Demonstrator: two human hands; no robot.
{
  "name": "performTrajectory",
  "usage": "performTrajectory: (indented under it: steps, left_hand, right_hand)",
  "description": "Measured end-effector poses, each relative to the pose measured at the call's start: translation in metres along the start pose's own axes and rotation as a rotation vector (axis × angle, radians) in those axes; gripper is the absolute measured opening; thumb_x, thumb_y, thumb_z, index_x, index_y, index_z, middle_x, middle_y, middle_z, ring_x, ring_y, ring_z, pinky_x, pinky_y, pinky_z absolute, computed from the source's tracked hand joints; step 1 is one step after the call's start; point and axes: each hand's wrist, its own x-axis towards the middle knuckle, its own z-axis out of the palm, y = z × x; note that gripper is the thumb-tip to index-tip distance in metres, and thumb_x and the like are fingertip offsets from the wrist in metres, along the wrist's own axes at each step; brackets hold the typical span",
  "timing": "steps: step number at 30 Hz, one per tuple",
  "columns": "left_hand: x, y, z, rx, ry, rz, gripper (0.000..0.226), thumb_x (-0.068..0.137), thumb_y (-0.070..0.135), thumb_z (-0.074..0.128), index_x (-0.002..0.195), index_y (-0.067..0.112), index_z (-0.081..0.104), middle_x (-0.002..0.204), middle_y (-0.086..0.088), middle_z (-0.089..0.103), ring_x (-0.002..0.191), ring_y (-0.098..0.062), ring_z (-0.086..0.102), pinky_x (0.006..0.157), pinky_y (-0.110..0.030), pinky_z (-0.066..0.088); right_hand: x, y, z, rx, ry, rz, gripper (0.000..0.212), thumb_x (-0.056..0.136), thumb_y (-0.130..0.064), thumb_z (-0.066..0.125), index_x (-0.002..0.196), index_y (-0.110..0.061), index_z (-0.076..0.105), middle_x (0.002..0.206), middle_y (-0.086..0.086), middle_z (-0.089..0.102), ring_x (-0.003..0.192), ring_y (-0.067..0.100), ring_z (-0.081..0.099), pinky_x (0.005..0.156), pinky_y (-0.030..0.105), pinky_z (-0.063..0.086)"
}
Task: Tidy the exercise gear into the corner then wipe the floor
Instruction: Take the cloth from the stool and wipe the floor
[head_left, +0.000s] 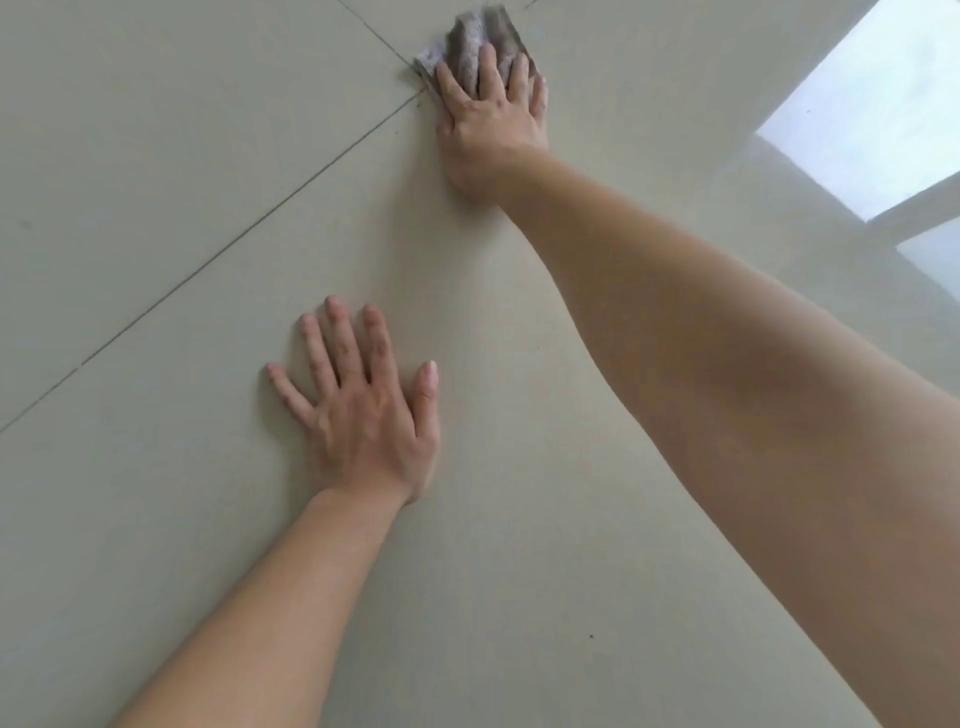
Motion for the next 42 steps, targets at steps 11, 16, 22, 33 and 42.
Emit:
performTrajectory:
  steps: [11,16,22,33,42]
  left_hand:
    - [0.002,0.002,-0.005,-0.003,-0.068,-0.01,0.077,0.092,0.058,0.02,0.155,0.013,0.021,0.163,-0.016,0.011,0.15,-0.035,0.006,0.112,-0.067,0.003]
    - [0.005,0.006,-0.017,0.039,-0.233,-0.032,0.075,0.097,0.057,0.019,0.157,0.015,0.004,0.164,-0.014,-0.008,0.15,-0.034,-0.01,0.114,-0.067,-0.003]
    - [-0.051,0.017,-0.087,0.045,-0.373,-0.012,0.076,0.099,0.059,0.016,0.157,0.012,0.004,0.164,-0.015,-0.006,0.151,-0.032,-0.006,0.119,-0.056,0.008]
    - [-0.131,0.006,-0.495,0.068,-0.214,0.114,0.069,0.1,0.054,0.01,0.157,0.016,0.008,0.165,-0.01,0.001,0.152,-0.026,-0.001,0.121,-0.05,0.008]
    - [-0.192,-0.044,-1.004,0.084,0.229,0.012,0.071,0.098,0.053,0.009,0.155,0.011,0.018,0.163,-0.015,0.013,0.15,-0.032,0.012,0.117,-0.053,0.018]
  right_hand:
    - [-0.097,0.187,-0.023,0.028,-0.064,0.24,0.056,0.097,-0.068,0.014,0.152,-0.056,0.01,0.168,-0.003,-0.007,0.154,0.027,-0.012,0.116,0.066,-0.01]
    - [-0.19,0.186,-0.004,0.078,-0.078,0.311,0.053,0.102,-0.059,0.016,0.154,-0.053,0.007,0.168,0.0,-0.009,0.154,0.03,-0.009,0.12,0.061,-0.003]
    - [-0.294,0.146,-0.002,-0.118,-0.134,0.207,0.046,0.105,-0.026,0.033,0.151,-0.03,0.031,0.164,0.002,0.024,0.14,0.027,0.04,0.099,0.038,0.036]
    - [-0.387,0.012,-0.382,0.074,-0.002,-0.054,0.039,0.107,-0.035,0.03,0.142,-0.035,0.045,0.132,-0.003,0.056,0.1,0.031,0.061,0.072,0.033,0.036]
    - [-0.492,-0.164,-0.853,0.118,0.322,-0.348,0.046,0.105,-0.048,0.021,0.141,-0.033,0.045,0.136,0.006,0.059,0.118,0.038,0.058,0.088,0.045,0.047]
